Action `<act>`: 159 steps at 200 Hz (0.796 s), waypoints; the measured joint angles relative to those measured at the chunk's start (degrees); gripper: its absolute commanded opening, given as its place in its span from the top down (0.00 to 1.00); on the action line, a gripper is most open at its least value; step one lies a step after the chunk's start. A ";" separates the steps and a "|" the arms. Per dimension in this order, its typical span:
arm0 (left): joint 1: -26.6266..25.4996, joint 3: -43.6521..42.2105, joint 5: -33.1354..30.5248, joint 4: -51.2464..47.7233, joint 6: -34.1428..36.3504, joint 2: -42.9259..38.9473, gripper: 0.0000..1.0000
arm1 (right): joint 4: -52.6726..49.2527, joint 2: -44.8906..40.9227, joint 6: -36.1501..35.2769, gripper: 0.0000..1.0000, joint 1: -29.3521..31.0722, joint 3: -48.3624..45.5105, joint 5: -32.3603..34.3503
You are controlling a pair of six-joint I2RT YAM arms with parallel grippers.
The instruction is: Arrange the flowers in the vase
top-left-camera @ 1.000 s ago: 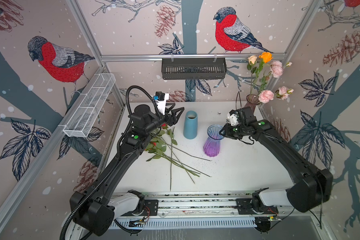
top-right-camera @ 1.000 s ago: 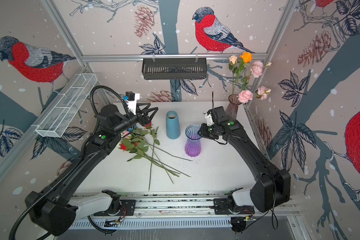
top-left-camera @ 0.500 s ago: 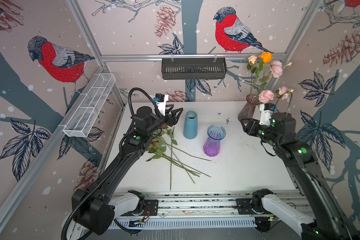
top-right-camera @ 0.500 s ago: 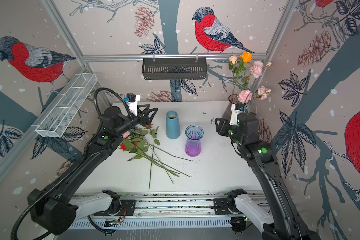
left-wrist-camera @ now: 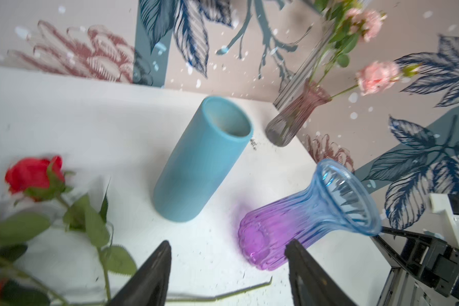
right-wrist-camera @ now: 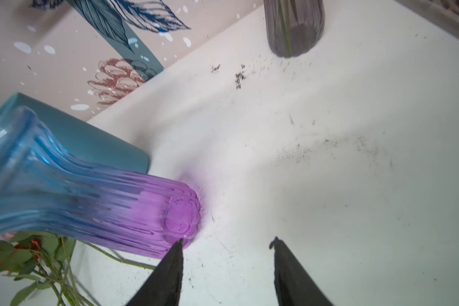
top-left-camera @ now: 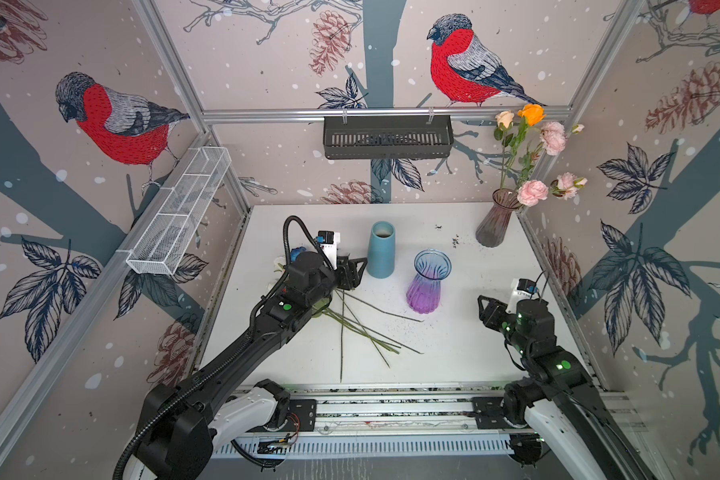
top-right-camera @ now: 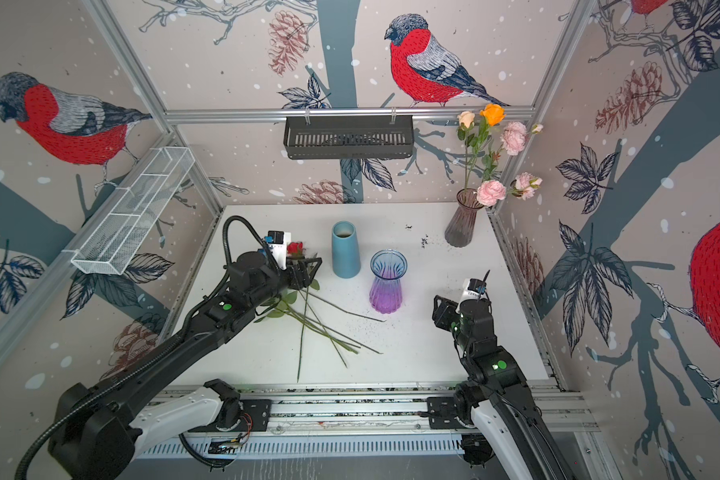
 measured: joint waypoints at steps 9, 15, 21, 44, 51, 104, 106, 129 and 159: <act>0.04 -1.70 -1.01 -0.94 -1.25 0.28 0.30 | 0.98 -0.24 0.55 0.46 0.63 -0.55 0.13; 0.04 -2.73 -1.16 -1.16 -1.84 0.61 0.30 | 1.77 -0.28 0.57 0.46 1.14 -0.68 0.22; 0.04 -3.61 -1.20 -1.31 -2.73 1.14 0.30 | 2.43 -0.39 0.55 0.47 1.66 -0.76 0.20; 0.70 -5.42 -1.16 -2.97 -5.25 2.99 0.30 | 5.38 -0.74 0.55 0.52 5.18 -1.53 0.15; 1.29 -5.49 -1.11 -3.50 -5.92 3.19 0.30 | 6.23 -0.63 0.57 0.52 7.30 -2.14 0.15; 7.32 -2.64 4.04 -4.68 -6.29 -2.71 0.30 | 13.68 3.19 5.73 0.54 36.94 -9.09 7.23; 7.45 -2.16 4.22 -4.96 -5.90 -3.04 0.30 | 14.16 3.67 5.97 0.54 38.32 -9.18 7.96; 7.78 4.63 4.96 -6.34 -1.01 -5.92 0.29 | 19.71 13.86 6.71 0.54 51.98 -7.15 15.06; 7.85 9.88 2.10 -5.77 6.21 -8.20 0.29 | 22.14 35.26 1.84 0.52 58.16 8.11 18.84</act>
